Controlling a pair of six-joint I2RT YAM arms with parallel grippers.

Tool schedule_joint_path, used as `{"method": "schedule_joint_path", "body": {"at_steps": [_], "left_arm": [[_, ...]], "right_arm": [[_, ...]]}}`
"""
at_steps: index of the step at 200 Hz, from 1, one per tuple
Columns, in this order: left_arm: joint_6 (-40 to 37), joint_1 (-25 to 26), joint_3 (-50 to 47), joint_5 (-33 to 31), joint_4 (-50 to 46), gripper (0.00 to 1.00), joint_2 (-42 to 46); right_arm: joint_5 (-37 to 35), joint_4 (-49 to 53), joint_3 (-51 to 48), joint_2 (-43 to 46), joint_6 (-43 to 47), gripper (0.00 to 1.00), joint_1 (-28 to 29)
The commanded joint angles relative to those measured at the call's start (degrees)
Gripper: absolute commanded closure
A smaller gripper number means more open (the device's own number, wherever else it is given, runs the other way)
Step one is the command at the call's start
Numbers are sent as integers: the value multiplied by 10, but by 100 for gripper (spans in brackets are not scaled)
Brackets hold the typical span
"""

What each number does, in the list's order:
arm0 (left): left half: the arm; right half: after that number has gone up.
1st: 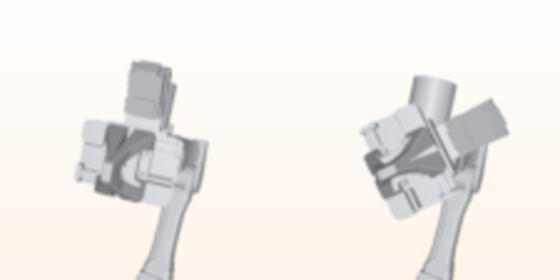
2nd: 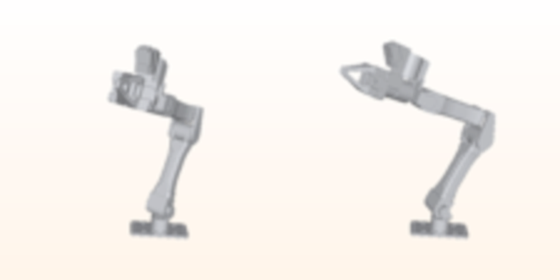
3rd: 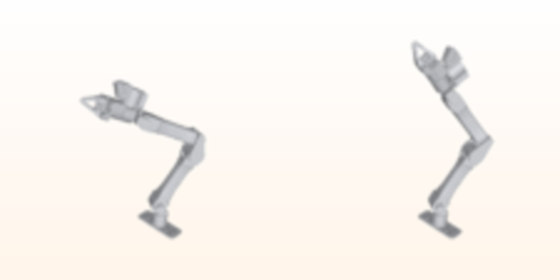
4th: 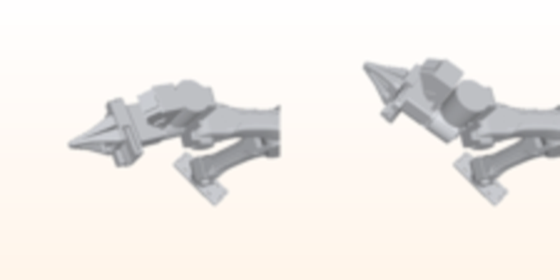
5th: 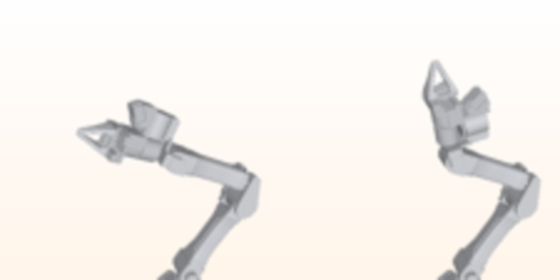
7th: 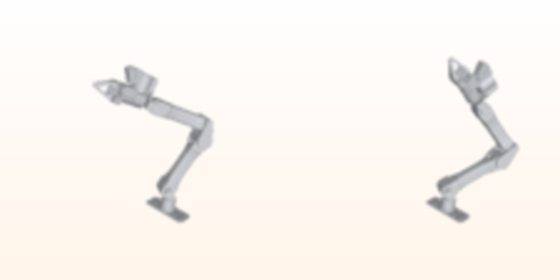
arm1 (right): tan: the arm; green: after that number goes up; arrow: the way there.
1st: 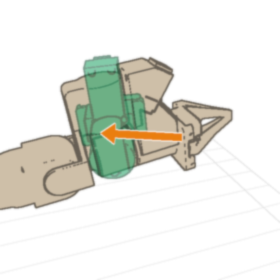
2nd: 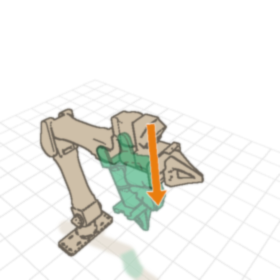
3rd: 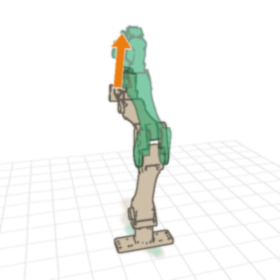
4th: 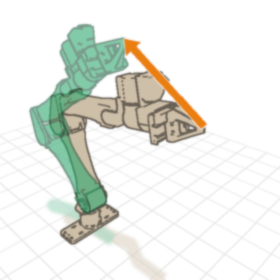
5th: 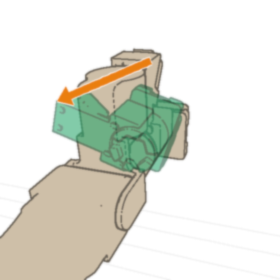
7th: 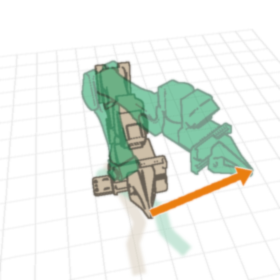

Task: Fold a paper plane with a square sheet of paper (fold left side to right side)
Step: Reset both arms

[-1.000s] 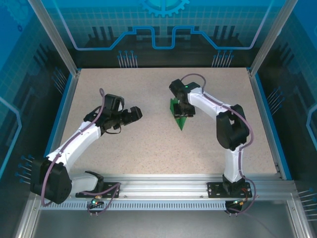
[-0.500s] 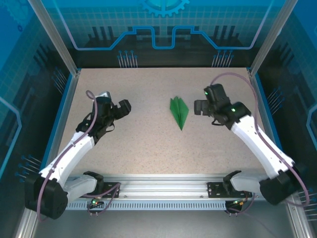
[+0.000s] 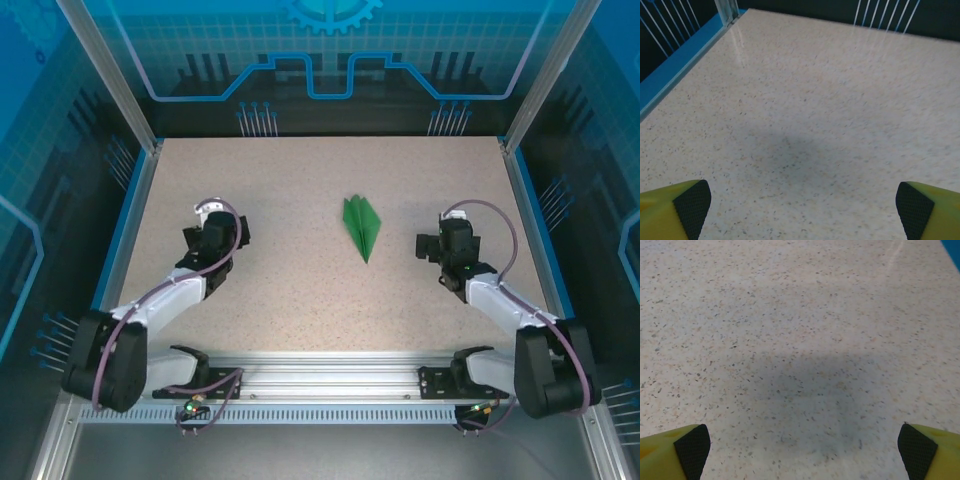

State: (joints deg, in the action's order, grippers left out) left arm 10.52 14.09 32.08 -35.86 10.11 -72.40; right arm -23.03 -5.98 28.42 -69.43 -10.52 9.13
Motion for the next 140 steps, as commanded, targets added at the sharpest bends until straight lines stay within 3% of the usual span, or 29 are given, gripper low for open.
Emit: {"method": "schedule_joint_path", "body": {"at_steps": [1,65,95,128,140], "left_arm": [[-81,-5,-29,4,113,1,-35],[-176,-41,-62,207,269,1,-94],[-148,-90,-78,290,296,1,-96],[-132,-128,-122,364,426,1,-144],[-134,-135,-98,383,365,1,-137]], "right_arm": [[47,-177,-19,-30,45,0,-16],[122,-307,-25,-114,89,0,-48],[157,-382,-48,-158,79,0,-67],[171,-394,-52,-163,84,0,-68],[172,-394,-52,-164,84,0,-68]]}}
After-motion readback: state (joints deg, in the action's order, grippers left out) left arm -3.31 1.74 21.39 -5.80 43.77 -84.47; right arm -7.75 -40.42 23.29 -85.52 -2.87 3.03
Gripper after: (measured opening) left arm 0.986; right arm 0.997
